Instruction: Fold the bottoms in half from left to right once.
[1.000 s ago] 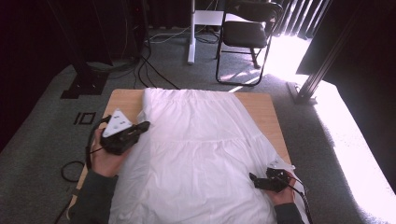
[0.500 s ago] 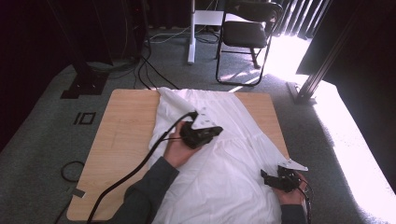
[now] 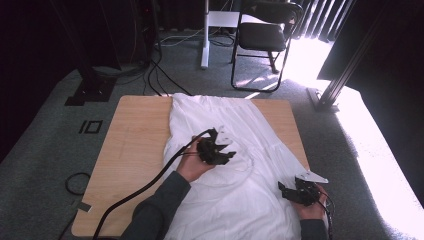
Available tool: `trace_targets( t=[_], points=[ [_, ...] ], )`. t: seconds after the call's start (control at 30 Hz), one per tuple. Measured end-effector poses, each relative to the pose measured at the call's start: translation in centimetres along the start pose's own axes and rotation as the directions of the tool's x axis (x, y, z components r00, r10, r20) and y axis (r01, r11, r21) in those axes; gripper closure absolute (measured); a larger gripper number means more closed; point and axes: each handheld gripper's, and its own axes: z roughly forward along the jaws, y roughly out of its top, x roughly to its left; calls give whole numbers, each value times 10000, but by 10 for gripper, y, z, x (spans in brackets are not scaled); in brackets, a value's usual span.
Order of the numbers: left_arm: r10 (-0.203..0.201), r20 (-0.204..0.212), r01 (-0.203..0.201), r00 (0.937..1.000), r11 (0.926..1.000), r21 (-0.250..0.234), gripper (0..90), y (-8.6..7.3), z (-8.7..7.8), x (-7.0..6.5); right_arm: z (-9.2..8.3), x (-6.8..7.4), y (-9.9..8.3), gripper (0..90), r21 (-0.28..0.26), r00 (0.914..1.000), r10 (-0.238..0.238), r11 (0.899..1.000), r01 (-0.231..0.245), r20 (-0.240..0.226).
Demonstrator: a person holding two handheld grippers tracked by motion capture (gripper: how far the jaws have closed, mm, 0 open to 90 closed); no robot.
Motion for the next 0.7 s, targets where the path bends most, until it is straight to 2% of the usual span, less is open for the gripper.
trace_targets(
  t=[0.03,0.07,0.1,0.13,0.17,0.2,0.23,0.27,0.33,0.37,0.4,0.43,0.47,0.5,0.53,0.57,0.6,0.63,0.67,0.7],
  points=[
    [-277,-445,284,9986,9995,162,583,-17,-10,7,-6,6,6,415,-272,9989,-113,9996,101,-445],
    [-277,-445,284,9986,9995,162,578,-17,-10,7,-6,6,6,415,-272,9989,-113,9996,101,-445],
    [-401,-559,412,9976,9990,193,577,-27,-14,10,-12,17,16,485,-658,9945,-401,9973,338,-971],
    [-536,-698,553,9961,9982,229,577,-36,-18,13,-12,17,16,485,-658,9945,-401,9973,338,-971],
    [-595,-876,624,9944,9976,304,569,-46,-23,15,-18,33,28,529,-1001,9871,-878,9922,747,-1335],
    [-634,-976,671,9932,9971,347,569,-55,-26,17,-18,33,28,529,-1001,9871,-878,9922,747,-1335],
    [-677,-1122,721,9914,9968,352,560,-65,-31,19,-20,50,41,565,-1341,9713,-1212,9864,949,-2047],
    [-829,-1233,881,9889,9954,373,560,-74,-35,21,-20,50,41,565,-1341,9713,-1212,9864,949,-2047],
    [-1191,-1380,1255,9833,9913,387,560,-90,-43,24,-17,67,54,571,-1421,9558,-1540,9824,1210,-2505],
    [-1381,-1466,1442,9795,9890,322,560,-97,-48,25,-9,83,66,542,-1310,9368,-1893,9789,1567,-2944],
    [-1668,-1480,1711,9748,9851,167,560,-104,-53,26,-9,83,66,542,-1310,9368,-1893,9789,1567,-2944],
    [-1931,-1450,1955,9704,9807,25,558,-111,-58,25,-4,90,71,515,-1278,9297,-2096,9756,1783,-3028],
    [-2034,-1430,2050,9686,9788,-39,550,-117,-63,24,0,98,76,490,-1239,9230,-2242,9731,1943,-3126],
    [-2178,-1420,2186,9656,9758,-103,543,-123,-68,22,11,111,84,446,-1121,9076,-2574,9660,2330,-3316],
    [-2243,-1359,2249,9650,9743,-113,543,-128,-71,19,11,111,84,446,-1121,9076,-2574,9660,2330,-3316],
    [-2385,-1357,2392,9616,9709,-114,515,-137,-77,14,24,121,88,414,-760,8914,-2800,9596,2711,-3563],
    [-2385,-1357,2392,9616,9709,-114,515,-137,-77,14,24,121,88,414,-760,8914,-2800,9596,2711,-3563],
    [-2454,-1259,2460,9612,9692,-109,512,-141,-79,13,36,128,89,430,-308,8849,-2899,9535,2997,-3645],
    [-2452,-1220,2468,9617,9691,-28,512,-144,-79,11,36,128,89,430,-308,8849,-2899,9535,2997,-3645],
    [-2406,-1261,2439,9624,9697,107,503,-147,-79,10,42,130,89,463,-79,8803,-2910,9504,3108,-3747]
  ],
)
